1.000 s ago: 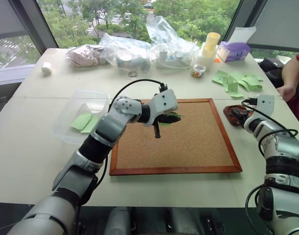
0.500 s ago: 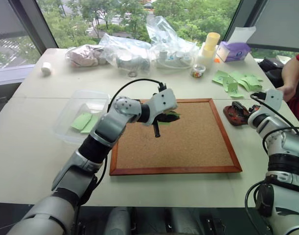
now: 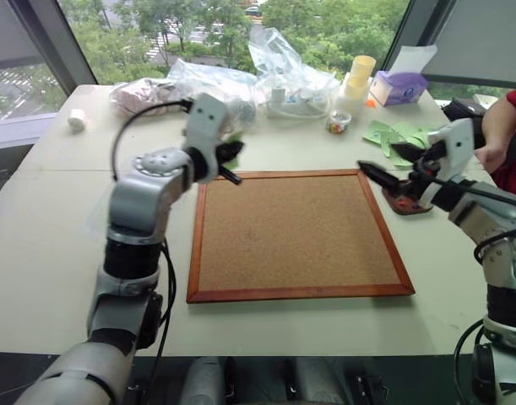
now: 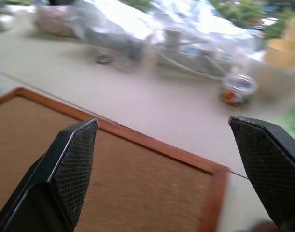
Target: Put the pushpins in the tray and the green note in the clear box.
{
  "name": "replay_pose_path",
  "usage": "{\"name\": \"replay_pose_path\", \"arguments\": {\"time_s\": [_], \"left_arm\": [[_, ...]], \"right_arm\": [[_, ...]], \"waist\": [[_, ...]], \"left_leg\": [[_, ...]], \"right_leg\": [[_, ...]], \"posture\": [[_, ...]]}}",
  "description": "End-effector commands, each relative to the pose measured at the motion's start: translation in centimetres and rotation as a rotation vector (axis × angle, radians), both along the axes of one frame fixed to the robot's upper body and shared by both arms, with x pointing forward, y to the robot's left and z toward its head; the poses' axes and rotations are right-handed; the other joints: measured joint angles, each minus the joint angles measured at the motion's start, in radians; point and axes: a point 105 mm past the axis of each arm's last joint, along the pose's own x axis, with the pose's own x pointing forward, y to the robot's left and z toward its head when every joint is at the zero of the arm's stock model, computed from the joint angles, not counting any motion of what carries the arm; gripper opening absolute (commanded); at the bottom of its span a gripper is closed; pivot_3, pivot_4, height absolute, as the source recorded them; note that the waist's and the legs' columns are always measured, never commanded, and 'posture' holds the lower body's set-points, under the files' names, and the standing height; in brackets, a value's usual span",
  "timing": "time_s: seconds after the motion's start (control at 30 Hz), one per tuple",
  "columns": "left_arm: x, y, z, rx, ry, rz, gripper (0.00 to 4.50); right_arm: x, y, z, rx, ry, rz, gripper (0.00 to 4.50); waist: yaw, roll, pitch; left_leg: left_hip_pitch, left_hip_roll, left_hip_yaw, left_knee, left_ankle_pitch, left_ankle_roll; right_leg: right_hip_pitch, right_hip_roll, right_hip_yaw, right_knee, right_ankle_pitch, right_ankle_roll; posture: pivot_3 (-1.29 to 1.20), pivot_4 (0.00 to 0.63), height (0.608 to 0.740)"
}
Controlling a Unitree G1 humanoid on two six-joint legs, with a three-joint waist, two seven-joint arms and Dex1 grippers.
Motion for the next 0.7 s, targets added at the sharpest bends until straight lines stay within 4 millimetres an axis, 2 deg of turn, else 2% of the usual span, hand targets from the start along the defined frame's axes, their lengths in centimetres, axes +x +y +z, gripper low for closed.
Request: {"name": "replay_pose_path", "arguments": {"time_s": [0.03,0.13,0.23,0.33,0.4,0.57,0.7], "left_arm": [[-0.9,5.0,1.4,0.031,-0.019,0.277,0.0],[-2.2,7.9,0.4,0.059,0.044,0.416,0.0],[-3.3,9.5,-1.0,0.052,0.114,0.49,0.0],[-3.7,10.0,-2.7,-0.079,0.204,0.525,0.0],[-3.8,10.5,-3.4,-0.107,0.228,0.541,0.0],[-4.1,11.6,-3.8,-0.14,0.236,0.609,0.0],[-4.2,11.8,-4.0,-0.129,0.236,0.621,1.3]], "right_arm": [[-2.4,3.9,0.9,-0.032,-0.006,0.23,4.48],[-4.3,6.9,0.5,-0.048,0.038,0.422,4.48],[-5.2,8.5,0.0,-0.058,0.067,0.542,4.48],[-5.7,9.3,-1.0,-0.123,0.09,0.612,4.48],[-5.5,9.5,-1.3,-0.141,0.083,0.616,4.48],[-4.7,9.6,-1.2,-0.123,0.06,0.594,4.48],[-4.2,9.5,-1.1,-0.114,0.05,0.563,4.5]], "waist": [[0.002,0.0,0.0],[0.007,-0.001,0.0],[0.008,-0.003,0.0],[0.009,-0.005,0.0],[0.007,-0.006,0.001],[0.004,-0.007,0.001],[0.005,-0.007,0.001]], "left_leg": [[0.0,0.0,0.0,0.0,0.0,0.0],[0.0,-0.001,-0.001,0.0,0.0,0.0],[-0.001,-0.002,-0.001,0.0,0.0,0.0],[-0.001,-0.002,-0.002,0.001,0.0,0.0],[-0.001,-0.002,-0.002,0.001,0.0,0.0],[-0.001,-0.001,-0.002,0.001,0.0,0.0],[-0.001,-0.001,-0.002,0.001,0.0,0.0]], "right_leg": [[0.0,0.0,0.0,0.0,0.0,0.0],[0.0,-0.001,-0.001,0.0,0.0,0.0],[0.0,-0.002,-0.001,0.0,0.0,0.0],[0.0,-0.002,-0.002,0.0,0.0,0.0],[0.001,-0.002,-0.002,0.0,0.0,0.0],[0.0,-0.002,-0.002,0.0,0.0,0.0],[0.0,-0.002,-0.002,0.0,0.0,-0.001]], "posture": [[0.0,0.15,0.728],[0.0,0.15,0.728],[0.0,0.15,0.728],[0.0,0.15,0.728],[0.0,0.15,0.728],[0.0,0.15,0.728],[0.0,0.15,0.728]]}}
